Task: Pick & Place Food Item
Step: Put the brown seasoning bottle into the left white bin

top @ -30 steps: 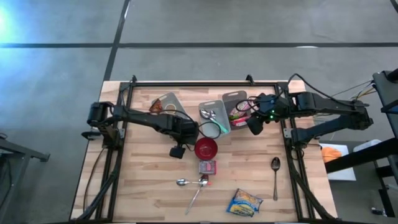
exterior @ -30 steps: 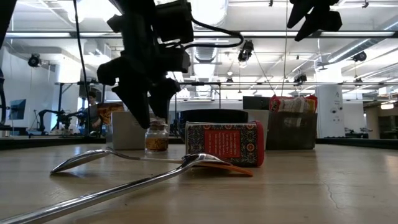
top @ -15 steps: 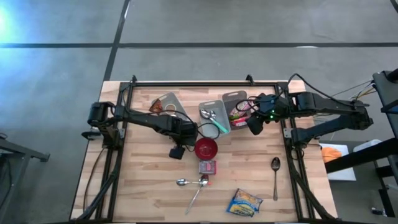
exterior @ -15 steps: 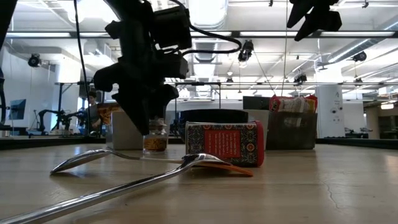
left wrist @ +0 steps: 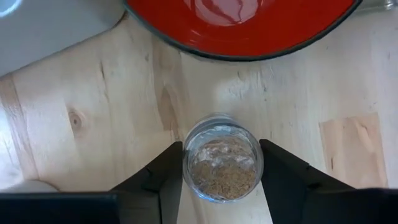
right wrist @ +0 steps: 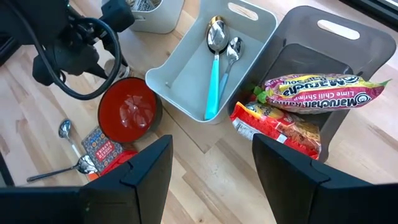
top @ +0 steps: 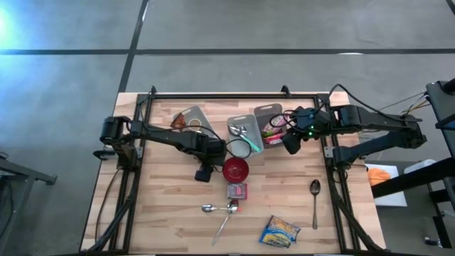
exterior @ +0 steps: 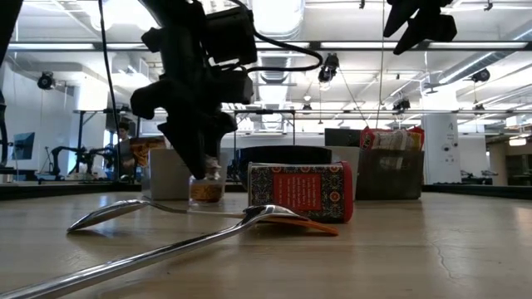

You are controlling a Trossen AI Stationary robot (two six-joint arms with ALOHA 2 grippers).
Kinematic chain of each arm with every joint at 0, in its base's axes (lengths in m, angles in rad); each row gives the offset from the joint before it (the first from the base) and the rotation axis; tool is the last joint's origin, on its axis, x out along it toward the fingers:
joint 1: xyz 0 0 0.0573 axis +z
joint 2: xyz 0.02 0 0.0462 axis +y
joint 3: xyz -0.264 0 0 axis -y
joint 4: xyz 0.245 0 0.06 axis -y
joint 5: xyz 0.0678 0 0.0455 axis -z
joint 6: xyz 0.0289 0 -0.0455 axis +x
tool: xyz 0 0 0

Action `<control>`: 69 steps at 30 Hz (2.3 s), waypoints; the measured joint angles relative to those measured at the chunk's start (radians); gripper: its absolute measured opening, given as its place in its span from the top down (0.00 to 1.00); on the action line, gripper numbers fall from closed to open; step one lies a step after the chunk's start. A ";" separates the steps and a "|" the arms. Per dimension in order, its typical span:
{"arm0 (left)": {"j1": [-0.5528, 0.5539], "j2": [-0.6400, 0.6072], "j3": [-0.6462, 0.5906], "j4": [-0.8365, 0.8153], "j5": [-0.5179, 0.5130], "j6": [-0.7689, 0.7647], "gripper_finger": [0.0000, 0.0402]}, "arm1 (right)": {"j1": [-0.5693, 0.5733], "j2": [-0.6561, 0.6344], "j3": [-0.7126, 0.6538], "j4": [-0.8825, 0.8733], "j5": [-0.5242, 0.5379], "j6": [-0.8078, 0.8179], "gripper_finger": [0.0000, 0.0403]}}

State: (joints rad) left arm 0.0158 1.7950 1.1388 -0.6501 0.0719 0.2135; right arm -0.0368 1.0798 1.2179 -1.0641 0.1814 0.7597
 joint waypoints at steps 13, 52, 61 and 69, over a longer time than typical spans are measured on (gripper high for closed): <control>0.011 -0.118 0.081 -0.135 0.010 -0.088 0.58 | 0.000 0.000 -0.001 -0.001 -0.002 -0.001 0.46; 0.356 -0.497 -0.158 -0.331 -0.132 -0.552 0.58 | 0.000 0.001 -0.023 0.000 -0.007 0.000 0.46; 0.356 -0.496 -0.198 -0.188 -0.099 -0.572 0.58 | 0.000 0.001 -0.023 0.000 -0.007 0.000 0.46; 0.356 -0.494 -0.223 -0.173 -0.088 -0.578 0.58 | 0.000 0.001 -0.023 0.000 -0.007 0.000 0.46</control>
State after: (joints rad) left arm 0.3721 1.3011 0.9160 -0.8229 -0.0164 -0.3641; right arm -0.0368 1.0805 1.1946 -1.0645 0.1745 0.7597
